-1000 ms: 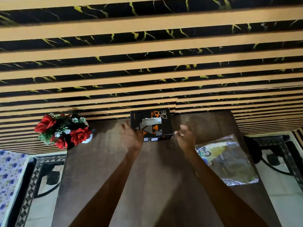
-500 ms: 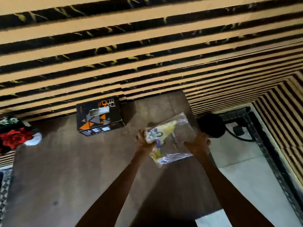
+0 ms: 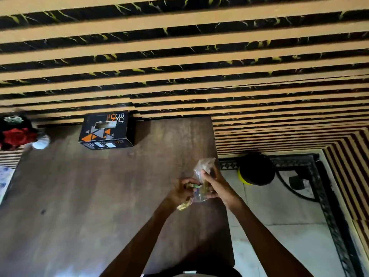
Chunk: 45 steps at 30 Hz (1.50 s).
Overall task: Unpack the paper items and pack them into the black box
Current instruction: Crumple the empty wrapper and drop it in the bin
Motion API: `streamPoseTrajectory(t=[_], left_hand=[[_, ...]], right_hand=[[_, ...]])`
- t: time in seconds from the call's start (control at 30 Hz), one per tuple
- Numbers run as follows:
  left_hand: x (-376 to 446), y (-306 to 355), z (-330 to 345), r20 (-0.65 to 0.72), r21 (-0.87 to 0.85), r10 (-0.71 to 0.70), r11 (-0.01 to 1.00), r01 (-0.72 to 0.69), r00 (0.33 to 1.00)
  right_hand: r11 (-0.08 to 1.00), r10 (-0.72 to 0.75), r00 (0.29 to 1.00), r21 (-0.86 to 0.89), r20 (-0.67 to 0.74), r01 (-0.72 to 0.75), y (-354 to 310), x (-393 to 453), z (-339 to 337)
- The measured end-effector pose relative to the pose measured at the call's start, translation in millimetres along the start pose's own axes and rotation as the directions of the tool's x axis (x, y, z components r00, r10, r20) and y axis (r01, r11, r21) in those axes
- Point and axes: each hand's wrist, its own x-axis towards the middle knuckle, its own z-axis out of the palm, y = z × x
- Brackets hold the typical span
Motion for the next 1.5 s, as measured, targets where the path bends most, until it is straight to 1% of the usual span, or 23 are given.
streamPoseTrajectory(t=[0.07, 0.1, 0.13, 0.17, 0.2, 0.3, 0.33, 0.4, 0.43, 0.5, 0.57, 0.63, 0.7, 0.77, 0.83, 0.87, 0.97, 1.07, 1.17, 1.27, 1.3, 1.4, 1.5], left_hand=[[-12, 7, 11, -0.048, 0.202, 0.215, 0.959, -0.201, 0.976], [-15, 7, 11, -0.06, 0.341, 0.298, 0.903, -0.261, 0.953], [-20, 7, 11, -0.071, 0.389, 0.336, 0.876, -0.284, 0.939], [-24, 7, 11, -0.055, 0.356, 0.352, 0.881, -0.311, 0.934], [-32, 9, 10, 0.012, 0.228, 0.312, 0.924, -0.307, 0.95], [-54, 24, 16, 0.216, -0.128, 0.197, 0.977, -0.172, 0.956], [-52, 24, 20, 0.213, -0.2, 0.168, 0.972, -0.126, 0.962], [-45, 31, 35, 0.086, -0.335, 0.119, 0.939, -0.084, 0.989], [-41, 38, 43, 0.051, -0.405, 0.09, 0.912, -0.061, 0.995], [-37, 60, 66, 0.073, -0.532, -0.01, 0.845, 0.048, 0.997], [-30, 85, 98, 0.173, -0.584, -0.061, 0.797, 0.152, 0.983], [-25, 104, 123, 0.257, -0.605, -0.042, 0.772, 0.194, 0.966], [-8, 112, 148, 0.251, -0.557, -0.02, 0.815, 0.162, 0.968], [13, 107, 170, 0.294, -0.468, 0.079, 0.881, 0.071, 0.952], [42, 106, 200, 0.37, -0.472, 0.17, 0.881, 0.027, 0.913], [60, 110, 219, 0.382, -0.487, 0.158, 0.872, 0.053, 0.911], [116, 124, 268, 0.294, -0.477, 0.026, 0.87, 0.123, 0.955], [189, 122, 316, 0.202, -0.455, -0.094, 0.873, 0.178, 0.975], [266, 103, 352, 0.167, -0.357, -0.175, 0.907, 0.225, 0.97], [335, 57, 381, 0.261, -0.27, -0.231, 0.915, 0.301, 0.937], [354, 36, 391, 0.234, -0.239, -0.258, 0.919, 0.313, 0.937], [402, -27, 418, -0.011, -0.225, -0.306, 0.928, 0.296, 0.952], [447, -76, 435, -0.091, -0.302, -0.337, 0.906, 0.297, 0.937]], right_hand=[[0.998, -0.05, 0.998, -0.035, -0.032, 0.049, 0, -9, -11], [0.997, -0.075, 0.995, -0.033, -0.061, 0.073, -1, -13, -14], [0.995, -0.097, 0.991, -0.023, -0.092, 0.095, -2, -19, -18], [0.994, -0.11, 0.987, 0.002, -0.12, 0.111, -3, -22, -22], [0.992, -0.113, 0.983, 0.03, -0.143, 0.119, -2, -26, -26], [0.99, -0.104, 0.987, 0.083, -0.12, 0.115, -6, -49, -39], [0.992, -0.108, 0.99, 0.06, -0.089, 0.114, -7, -59, -44], [0.982, -0.158, 0.987, -0.101, 0.016, 0.158, -6, -84, -59], [0.947, -0.196, 0.977, -0.242, 0.082, 0.21, -6, -95, -66], [0.79, -0.302, 0.941, -0.511, 0.154, 0.338, 1, -109, -80], [0.64, -0.437, 0.896, -0.672, 0.083, 0.374, 16, -112, -100], [0.599, -0.536, 0.84, -0.738, -0.081, 0.311, 26, -109, -122], [0.69, -0.534, 0.818, -0.669, -0.216, 0.274, 31, -100, -160], [0.811, -0.471, 0.818, -0.526, -0.331, 0.254, 36, -85, -201], [0.888, -0.381, 0.823, -0.416, -0.422, 0.198, 41, -64, -247], [0.907, -0.351, 0.825, -0.38, -0.442, 0.182, 43, -51, -270], [0.943, -0.313, 0.823, -0.257, -0.474, 0.21, 46, -15, -319], [0.963, -0.258, 0.896, -0.169, -0.362, 0.209, 61, 40, -374], [0.948, -0.226, 0.94, -0.28, -0.254, 0.152, 94, 111, -417], [0.905, -0.299, 0.893, -0.398, -0.337, 0.153, 135, 188, -441], [0.904, -0.304, 0.881, -0.403, -0.364, 0.146, 151, 217, -446], [0.914, -0.265, 0.855, -0.399, -0.445, 0.075, 208, 310, -461], [0.88, -0.129, 0.93, -0.473, -0.345, -0.053, 266, 407, -474]])
